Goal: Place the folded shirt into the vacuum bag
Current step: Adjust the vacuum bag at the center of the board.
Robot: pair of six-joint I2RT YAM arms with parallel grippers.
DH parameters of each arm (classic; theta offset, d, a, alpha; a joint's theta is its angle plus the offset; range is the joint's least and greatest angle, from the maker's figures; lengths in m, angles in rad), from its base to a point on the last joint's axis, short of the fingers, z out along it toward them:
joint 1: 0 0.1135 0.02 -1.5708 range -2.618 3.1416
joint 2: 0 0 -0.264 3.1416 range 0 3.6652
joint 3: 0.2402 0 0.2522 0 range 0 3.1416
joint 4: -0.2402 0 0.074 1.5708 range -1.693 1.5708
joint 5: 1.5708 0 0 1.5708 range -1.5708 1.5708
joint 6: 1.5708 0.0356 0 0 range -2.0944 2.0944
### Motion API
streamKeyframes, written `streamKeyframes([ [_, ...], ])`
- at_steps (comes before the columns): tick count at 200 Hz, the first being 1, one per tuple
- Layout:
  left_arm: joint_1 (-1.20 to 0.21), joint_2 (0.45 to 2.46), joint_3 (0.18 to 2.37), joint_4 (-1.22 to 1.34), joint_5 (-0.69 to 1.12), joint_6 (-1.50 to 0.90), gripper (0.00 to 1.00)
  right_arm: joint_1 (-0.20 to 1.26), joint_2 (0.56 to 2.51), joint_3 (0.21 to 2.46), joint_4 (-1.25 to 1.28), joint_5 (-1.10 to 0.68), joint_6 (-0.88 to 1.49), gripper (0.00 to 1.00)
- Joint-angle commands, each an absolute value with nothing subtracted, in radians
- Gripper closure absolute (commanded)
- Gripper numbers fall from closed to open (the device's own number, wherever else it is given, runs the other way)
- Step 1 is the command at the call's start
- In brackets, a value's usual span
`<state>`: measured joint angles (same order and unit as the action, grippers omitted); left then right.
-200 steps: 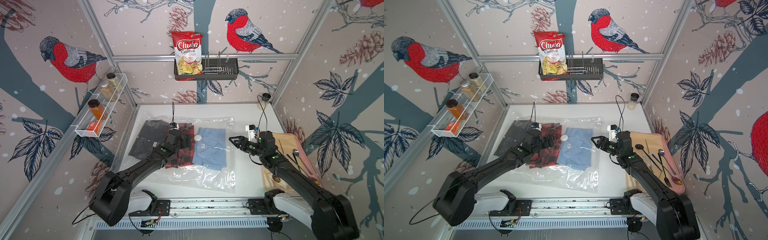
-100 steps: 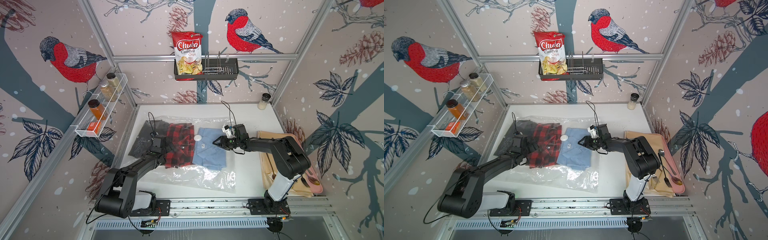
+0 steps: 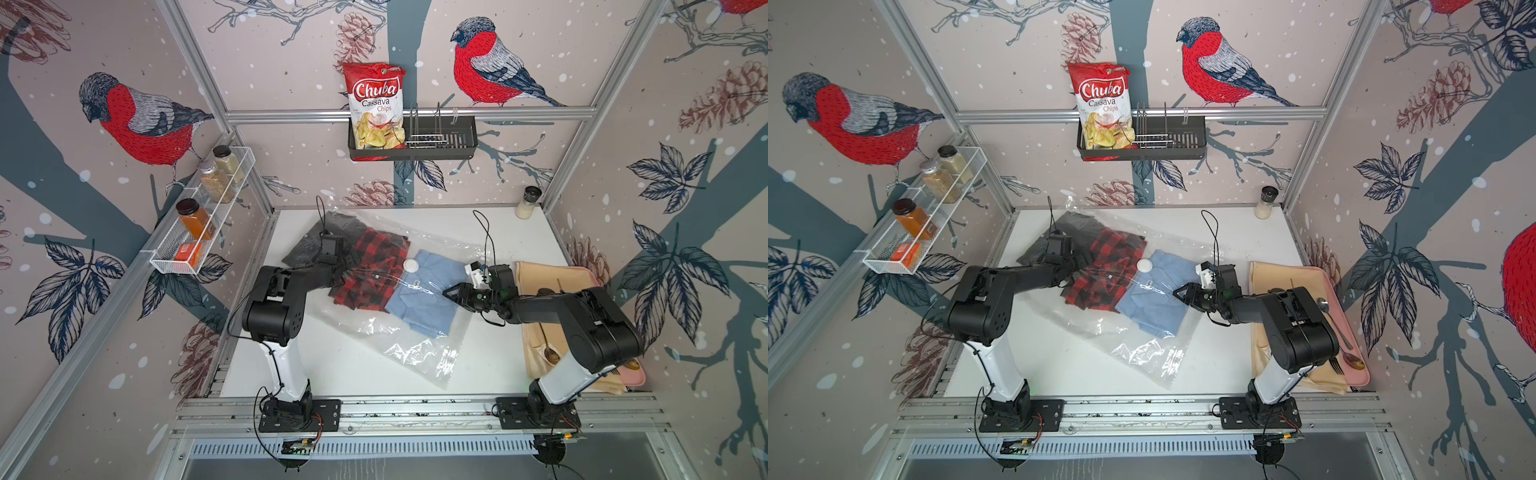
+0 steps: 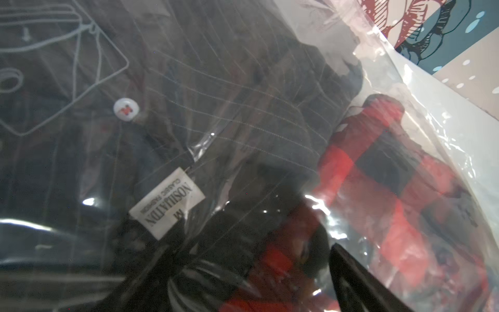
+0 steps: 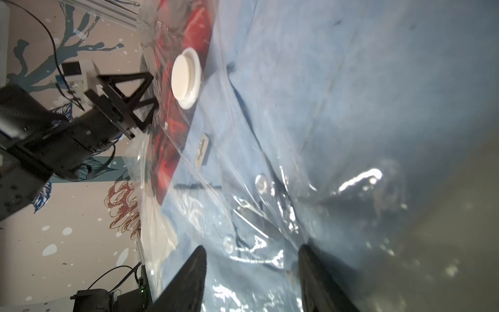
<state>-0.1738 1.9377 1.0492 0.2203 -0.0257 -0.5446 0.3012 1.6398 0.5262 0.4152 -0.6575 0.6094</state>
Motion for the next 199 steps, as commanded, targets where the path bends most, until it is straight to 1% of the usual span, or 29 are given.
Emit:
streamKeyframes([
  [1, -0.190, 2.039, 1.185, 0.058, 0.096, -0.520, 0.10, 0.306, 1.563, 0.467, 0.228, -0.530, 0.636, 0.44],
  [12, -0.205, 2.056, 1.264, 0.002, 0.095, -0.500, 0.10, 0.320, 1.504, 0.450, 0.209, -0.538, 0.640, 0.43],
  [21, -0.209, 2.029, 1.274, -0.011, 0.094, -0.498, 0.10, 0.340, 1.458, 0.453, 0.182, -0.552, 0.636, 0.43],
  [35, -0.209, 1.928, 1.216, 0.004, 0.075, -0.509, 0.09, 0.383, 1.408, 0.499, 0.105, -0.574, 0.605, 0.42],
  [52, -0.206, 1.792, 1.121, 0.000, 0.010, -0.520, 0.07, 0.431, 1.366, 0.581, 0.014, -0.582, 0.564, 0.41],
  [75, -0.180, 1.654, 1.008, -0.012, -0.056, -0.533, 0.06, 0.434, 1.356, 0.684, -0.028, -0.590, 0.539, 0.40],
  [98, -0.131, 1.597, 0.928, -0.038, -0.153, -0.565, 0.05, 0.403, 1.456, 0.841, -0.072, -0.607, 0.479, 0.39],
  [132, -0.048, 1.609, 0.900, -0.075, -0.180, -0.628, 0.05, 0.337, 1.717, 1.081, -0.082, -0.660, 0.428, 0.40],
  [151, -0.016, 1.606, 0.868, -0.056, -0.193, -0.656, 0.04, 0.323, 1.856, 1.173, -0.066, -0.678, 0.410, 0.40],
  [173, 0.025, 1.624, 0.862, -0.049, -0.173, -0.671, 0.04, 0.306, 1.991, 1.203, -0.072, -0.671, 0.410, 0.42],
  [199, 0.060, 1.673, 0.895, -0.045, -0.127, -0.660, 0.04, 0.293, 2.010, 1.068, -0.034, -0.576, 0.445, 0.44],
])
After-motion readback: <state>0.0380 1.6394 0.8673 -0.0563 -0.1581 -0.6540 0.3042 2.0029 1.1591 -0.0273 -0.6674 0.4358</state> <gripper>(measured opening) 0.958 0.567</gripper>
